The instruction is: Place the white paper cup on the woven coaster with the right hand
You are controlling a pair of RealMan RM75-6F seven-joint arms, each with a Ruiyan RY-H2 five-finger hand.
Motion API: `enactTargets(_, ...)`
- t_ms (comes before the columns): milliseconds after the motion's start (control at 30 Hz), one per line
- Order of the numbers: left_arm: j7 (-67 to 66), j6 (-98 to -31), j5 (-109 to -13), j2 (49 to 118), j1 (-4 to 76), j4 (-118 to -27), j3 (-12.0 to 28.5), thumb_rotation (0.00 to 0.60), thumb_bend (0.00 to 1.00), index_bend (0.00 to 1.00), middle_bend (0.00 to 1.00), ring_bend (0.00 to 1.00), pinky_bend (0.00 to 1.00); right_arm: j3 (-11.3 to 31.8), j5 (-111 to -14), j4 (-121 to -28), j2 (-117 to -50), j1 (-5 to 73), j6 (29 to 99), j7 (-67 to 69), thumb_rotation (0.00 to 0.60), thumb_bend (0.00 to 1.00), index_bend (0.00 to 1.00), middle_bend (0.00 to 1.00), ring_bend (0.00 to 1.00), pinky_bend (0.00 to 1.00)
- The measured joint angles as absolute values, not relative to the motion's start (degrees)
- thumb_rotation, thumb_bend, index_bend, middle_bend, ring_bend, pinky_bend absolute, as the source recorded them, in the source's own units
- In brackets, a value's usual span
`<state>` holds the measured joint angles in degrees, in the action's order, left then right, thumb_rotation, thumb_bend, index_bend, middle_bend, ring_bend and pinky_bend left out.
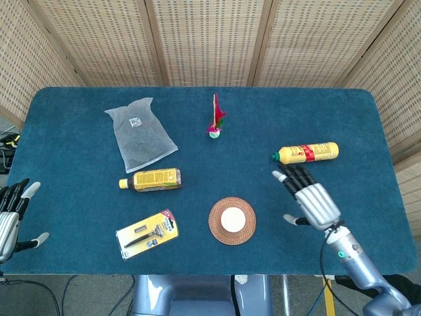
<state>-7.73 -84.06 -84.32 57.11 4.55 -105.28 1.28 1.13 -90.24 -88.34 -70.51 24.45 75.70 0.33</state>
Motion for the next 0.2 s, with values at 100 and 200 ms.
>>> enactTargets(100, -8.1, -84.2, -84.3, 57.2, 4.5, -105.4, 1.3, 0.600, 0.00, 0.00, 0.00, 0.00, 0.00, 0.2, -89.6, -84.6, -71.3, 19.7, 80.1, -0.3, 0.600, 0.00, 0.00, 0.00, 0.00, 0.00)
enactTargets(200, -8.4, -84.3, -84.1, 57.4, 4.4, -105.4, 1.3, 0.600, 0.00, 0.00, 0.00, 0.00, 0.00, -0.4, -89.1, -83.1, -72.1, 16.9, 82.9, -1.1, 0.600, 0.00, 0.00, 0.00, 0.00, 0.00)
